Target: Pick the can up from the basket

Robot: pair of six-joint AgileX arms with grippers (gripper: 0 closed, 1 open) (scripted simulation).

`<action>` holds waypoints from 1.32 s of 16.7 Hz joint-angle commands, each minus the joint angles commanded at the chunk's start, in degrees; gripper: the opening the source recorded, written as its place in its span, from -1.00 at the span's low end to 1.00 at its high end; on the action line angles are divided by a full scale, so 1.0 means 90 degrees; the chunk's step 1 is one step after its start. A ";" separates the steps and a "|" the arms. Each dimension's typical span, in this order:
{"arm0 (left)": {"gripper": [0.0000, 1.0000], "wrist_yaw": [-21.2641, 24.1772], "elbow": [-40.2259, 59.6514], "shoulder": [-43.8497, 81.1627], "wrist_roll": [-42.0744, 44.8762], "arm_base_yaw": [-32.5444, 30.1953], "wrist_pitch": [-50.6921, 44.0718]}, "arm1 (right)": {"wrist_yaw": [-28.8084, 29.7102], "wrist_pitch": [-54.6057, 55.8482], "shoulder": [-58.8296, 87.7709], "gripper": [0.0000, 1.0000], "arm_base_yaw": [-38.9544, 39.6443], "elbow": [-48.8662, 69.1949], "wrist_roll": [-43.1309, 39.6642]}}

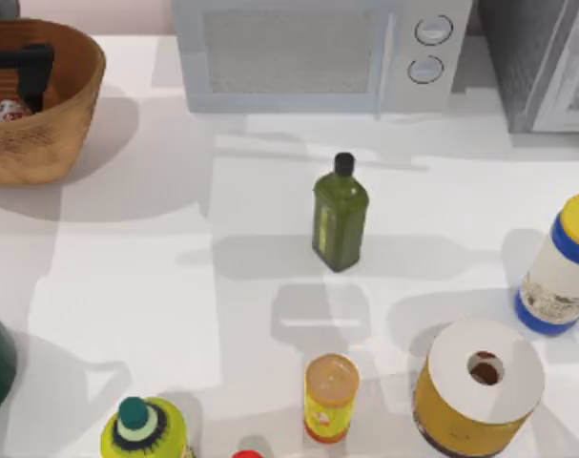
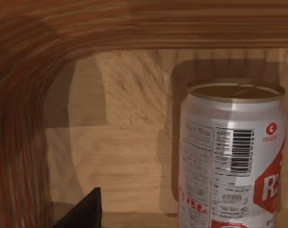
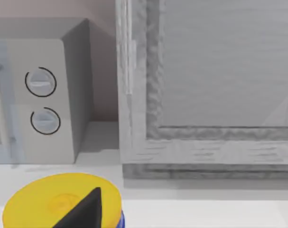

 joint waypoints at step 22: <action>-0.66 -0.0003 -0.1520 -0.0120 -0.0016 -0.0017 0.1394 | 0.0000 0.0000 0.0000 1.00 0.0000 0.0000 0.0000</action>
